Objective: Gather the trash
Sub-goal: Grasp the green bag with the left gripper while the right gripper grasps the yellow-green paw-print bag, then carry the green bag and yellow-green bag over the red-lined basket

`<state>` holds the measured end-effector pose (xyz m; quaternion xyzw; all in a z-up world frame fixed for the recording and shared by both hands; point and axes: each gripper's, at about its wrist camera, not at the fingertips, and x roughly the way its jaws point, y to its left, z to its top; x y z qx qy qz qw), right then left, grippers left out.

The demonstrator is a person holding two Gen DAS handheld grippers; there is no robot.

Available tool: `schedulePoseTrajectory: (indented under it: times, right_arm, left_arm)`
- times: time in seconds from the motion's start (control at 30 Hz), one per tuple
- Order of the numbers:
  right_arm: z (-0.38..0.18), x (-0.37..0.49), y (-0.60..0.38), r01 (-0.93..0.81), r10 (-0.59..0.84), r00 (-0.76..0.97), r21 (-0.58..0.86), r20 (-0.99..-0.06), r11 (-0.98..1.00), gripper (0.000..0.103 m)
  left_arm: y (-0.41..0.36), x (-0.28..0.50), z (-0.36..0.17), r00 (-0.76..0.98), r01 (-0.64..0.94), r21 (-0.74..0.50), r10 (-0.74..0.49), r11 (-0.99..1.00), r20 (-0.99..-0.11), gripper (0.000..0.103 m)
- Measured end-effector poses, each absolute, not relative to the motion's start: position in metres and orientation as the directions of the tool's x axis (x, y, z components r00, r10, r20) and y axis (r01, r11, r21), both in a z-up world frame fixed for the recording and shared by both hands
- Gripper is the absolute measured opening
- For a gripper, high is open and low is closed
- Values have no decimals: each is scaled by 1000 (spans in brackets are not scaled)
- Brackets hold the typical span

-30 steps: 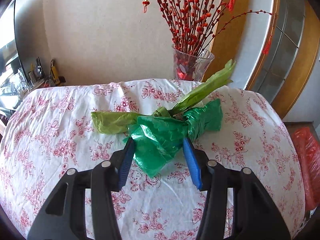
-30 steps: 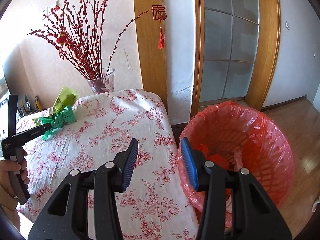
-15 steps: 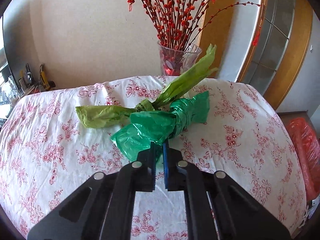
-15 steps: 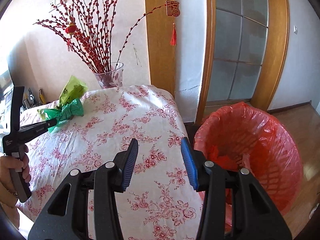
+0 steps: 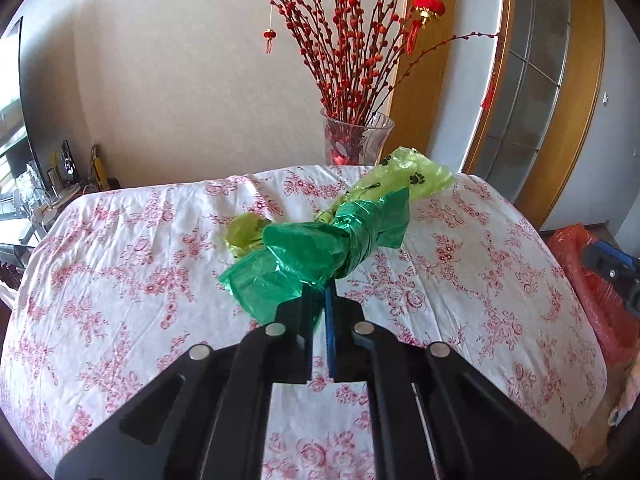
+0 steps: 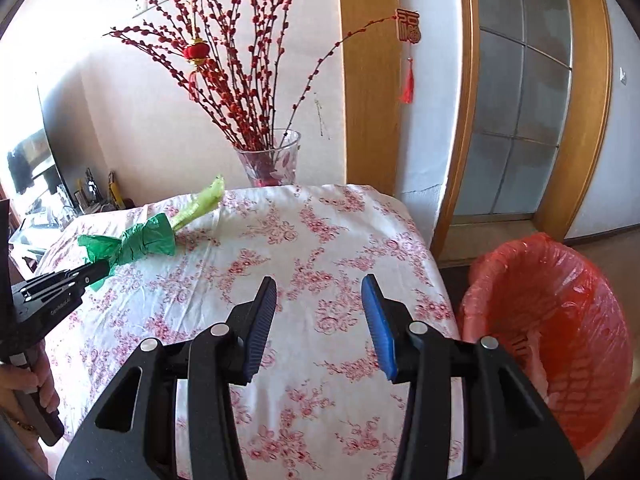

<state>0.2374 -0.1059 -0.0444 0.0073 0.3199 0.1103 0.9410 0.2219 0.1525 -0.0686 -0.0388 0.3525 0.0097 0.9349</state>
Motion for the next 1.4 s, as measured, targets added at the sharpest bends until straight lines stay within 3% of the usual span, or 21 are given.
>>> schedulePoseTrajectory:
  times: [0.5,0.57,0.6,0.8,0.83,0.87,0.9,0.93,0.97,1.4]
  right_arm:
    - [-55,306,-15,-323,344,719,148,-604,935,46]
    - [-59,319,-9,-319,339,713,146,-614,936,64]
    - [-61,325,-7,-318,336,715,143,-613,937,66]
    - [-81,352,5,-360,375,651,167,-660,918,67]
    - [-85,354,5,-364,379,638,172,-670,916,63]
    - [-90,356,6,-376,393,616,183,-683,908,43]
    - [-93,356,7,-383,398,599,188,-695,904,33]
    - [-96,356,7,-387,396,586,185,-707,903,12]
    - [-99,354,5,-391,393,580,180,-713,903,1]
    - [-79,312,-73,-283,314,667,160,-676,946,1]
  left_arm:
    - [202,190,-43,798,-136,-51,79,989,-597,6]
    - [206,192,-41,803,-144,-54,85,988,-590,6]
    - [208,194,-40,804,-149,-54,90,987,-588,6]
    - [211,204,-39,807,-160,-59,96,985,-583,6]
    - [210,206,-39,805,-160,-60,95,985,-585,6]
    - [210,207,-40,804,-158,-60,93,986,-587,6]
    - [209,208,-41,803,-156,-59,92,986,-589,6]
    - [207,209,-42,801,-155,-56,92,986,-591,6]
    - [206,210,-43,800,-153,-57,90,987,-594,6]
    - [176,212,-41,804,-104,-73,40,992,-593,6]
